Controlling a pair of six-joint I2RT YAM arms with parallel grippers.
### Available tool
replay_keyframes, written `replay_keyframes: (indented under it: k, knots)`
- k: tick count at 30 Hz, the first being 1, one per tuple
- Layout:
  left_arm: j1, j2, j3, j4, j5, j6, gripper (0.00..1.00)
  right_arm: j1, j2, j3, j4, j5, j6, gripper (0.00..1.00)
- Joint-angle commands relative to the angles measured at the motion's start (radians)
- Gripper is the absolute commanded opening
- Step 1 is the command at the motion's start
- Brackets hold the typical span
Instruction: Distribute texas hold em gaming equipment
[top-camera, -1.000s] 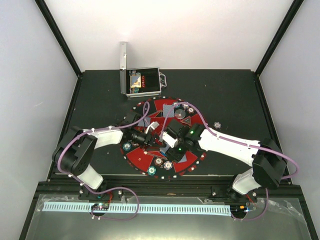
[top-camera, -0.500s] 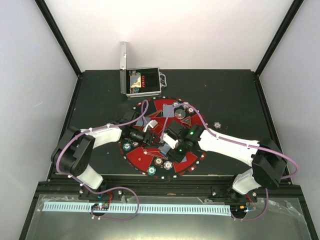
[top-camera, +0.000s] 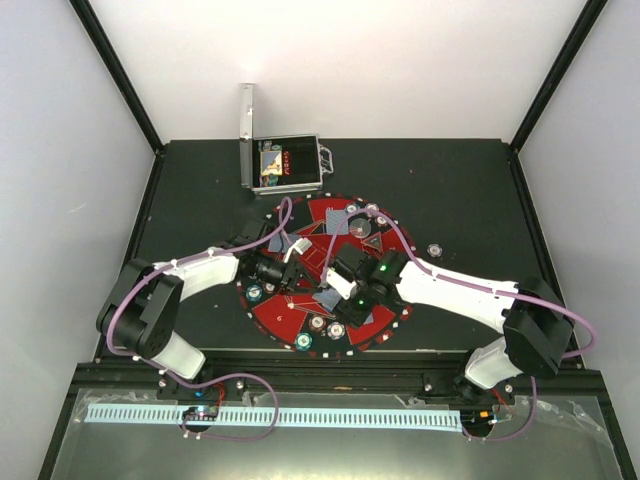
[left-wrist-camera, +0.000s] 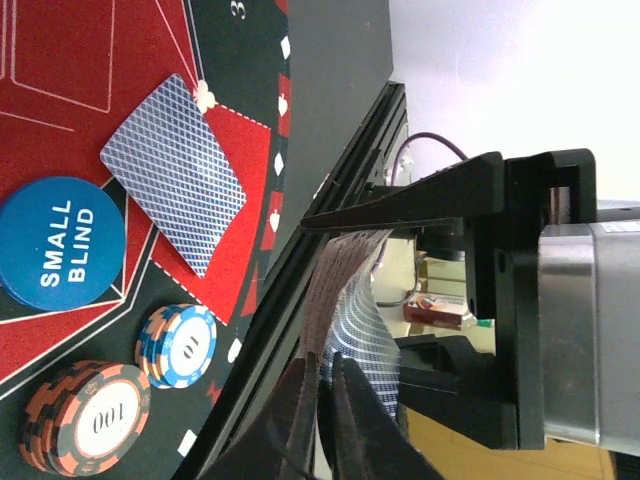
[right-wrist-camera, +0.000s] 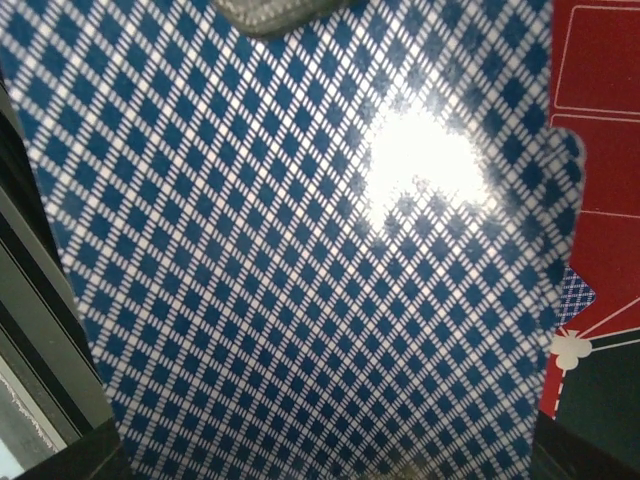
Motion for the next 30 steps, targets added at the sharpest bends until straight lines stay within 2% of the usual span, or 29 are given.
replay_keyframes:
  k: [1, 7, 16, 22, 27, 30]
  knots:
    - [0.009, -0.025, 0.009, 0.003, 0.056, 0.005, 0.02, 0.003, -0.024, -0.007, 0.033, 0.027, 0.028, 0.61]
    - [0.035, -0.043, 0.01, -0.069, 0.004, 0.047, 0.02, 0.001, -0.033, -0.014, 0.039, 0.053, 0.058, 0.61]
    - [0.173, -0.103, 0.006, -0.185, -0.094, 0.127, 0.02, -0.023, -0.064, -0.051, 0.054, 0.054, 0.089, 0.61]
    - [0.239, -0.148, 0.004, -0.187, -0.167, 0.119, 0.02, -0.088, -0.088, -0.054, 0.049, 0.081, 0.122, 0.61]
    - [0.217, -0.139, 0.049, -0.163, -0.197, 0.13, 0.02, -0.185, -0.099, -0.059, 0.039, 0.123, 0.157, 0.61]
    - [0.13, -0.046, 0.141, -0.237, -0.172, 0.225, 0.02, -0.252, -0.111, -0.065, 0.038, 0.142, 0.178, 0.61]
